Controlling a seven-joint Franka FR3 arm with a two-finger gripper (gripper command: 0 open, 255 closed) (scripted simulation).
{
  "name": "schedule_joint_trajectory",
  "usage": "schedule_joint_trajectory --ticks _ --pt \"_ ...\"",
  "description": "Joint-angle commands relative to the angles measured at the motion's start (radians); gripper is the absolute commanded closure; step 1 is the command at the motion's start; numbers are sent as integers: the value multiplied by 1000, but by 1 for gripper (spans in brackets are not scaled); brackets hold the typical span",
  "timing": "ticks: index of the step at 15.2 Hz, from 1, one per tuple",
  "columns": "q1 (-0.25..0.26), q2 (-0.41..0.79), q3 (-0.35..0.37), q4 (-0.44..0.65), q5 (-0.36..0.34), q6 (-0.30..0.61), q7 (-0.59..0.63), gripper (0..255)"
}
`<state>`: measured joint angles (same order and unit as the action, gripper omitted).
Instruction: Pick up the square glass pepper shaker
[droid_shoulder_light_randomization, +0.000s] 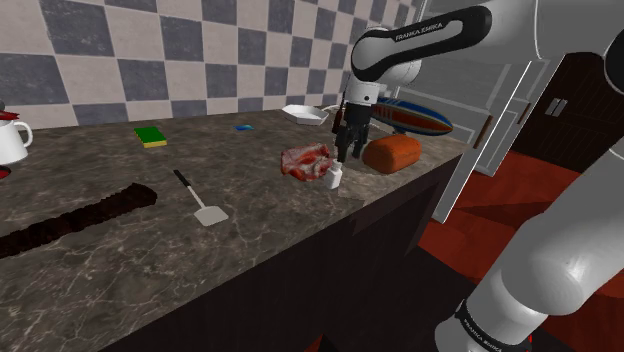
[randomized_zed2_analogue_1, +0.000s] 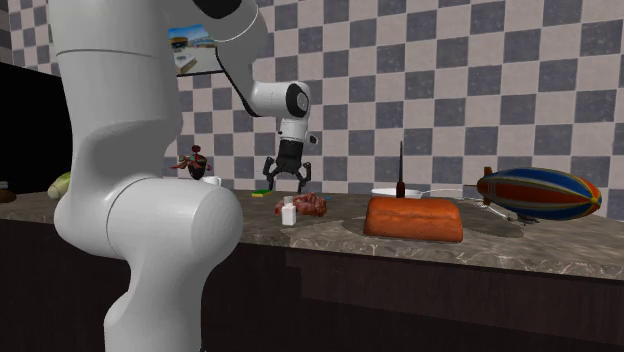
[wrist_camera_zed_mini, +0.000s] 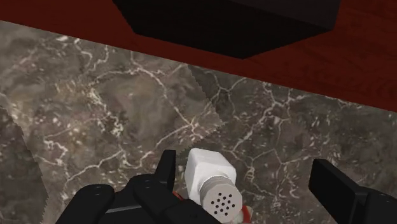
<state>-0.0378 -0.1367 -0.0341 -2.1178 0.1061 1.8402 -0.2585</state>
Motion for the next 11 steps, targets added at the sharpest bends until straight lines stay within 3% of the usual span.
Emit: schedule_joint_trajectory --ticks 1,10,11 --pt "-2 79 -5 50 18 25 -10 0" --pt "-1 113 -4 -16 24 124 -22 0" --pt "-2 112 -5 -18 24 125 -23 255"
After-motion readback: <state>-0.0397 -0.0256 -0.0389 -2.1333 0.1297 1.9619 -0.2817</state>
